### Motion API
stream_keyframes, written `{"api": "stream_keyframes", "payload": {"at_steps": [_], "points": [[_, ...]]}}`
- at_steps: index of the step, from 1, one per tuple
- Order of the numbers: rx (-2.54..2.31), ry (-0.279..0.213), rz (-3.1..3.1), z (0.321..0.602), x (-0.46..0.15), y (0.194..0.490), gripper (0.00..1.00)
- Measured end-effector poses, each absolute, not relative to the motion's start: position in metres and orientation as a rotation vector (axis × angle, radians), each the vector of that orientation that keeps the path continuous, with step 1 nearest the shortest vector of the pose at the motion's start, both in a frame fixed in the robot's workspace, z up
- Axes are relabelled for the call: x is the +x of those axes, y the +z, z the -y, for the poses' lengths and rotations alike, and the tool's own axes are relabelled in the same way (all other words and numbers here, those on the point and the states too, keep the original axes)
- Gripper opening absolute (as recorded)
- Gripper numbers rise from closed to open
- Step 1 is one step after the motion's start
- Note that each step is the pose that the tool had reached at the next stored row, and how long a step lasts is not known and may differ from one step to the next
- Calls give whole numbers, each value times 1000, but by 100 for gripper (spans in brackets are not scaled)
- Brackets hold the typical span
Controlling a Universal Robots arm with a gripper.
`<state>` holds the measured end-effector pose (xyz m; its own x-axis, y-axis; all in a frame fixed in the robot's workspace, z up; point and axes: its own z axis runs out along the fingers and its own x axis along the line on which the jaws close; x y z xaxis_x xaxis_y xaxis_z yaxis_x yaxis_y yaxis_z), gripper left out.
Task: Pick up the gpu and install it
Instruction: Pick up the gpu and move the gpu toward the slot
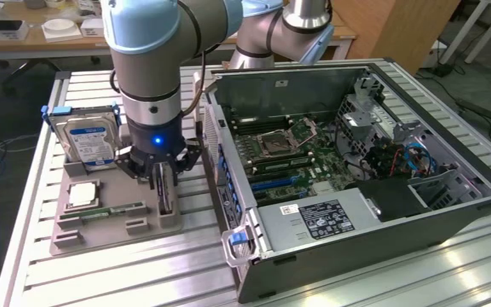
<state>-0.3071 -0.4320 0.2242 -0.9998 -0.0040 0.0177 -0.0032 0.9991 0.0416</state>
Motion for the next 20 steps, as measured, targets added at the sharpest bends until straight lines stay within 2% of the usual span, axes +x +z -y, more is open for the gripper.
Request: {"api": "stream_keyframes", "payload": {"at_steps": [7,10,20], "points": [[6,-62,3123,424,-307,222,47],[6,-33,3124,423,-307,219,47],[6,-32,3124,423,-307,219,47]]}}
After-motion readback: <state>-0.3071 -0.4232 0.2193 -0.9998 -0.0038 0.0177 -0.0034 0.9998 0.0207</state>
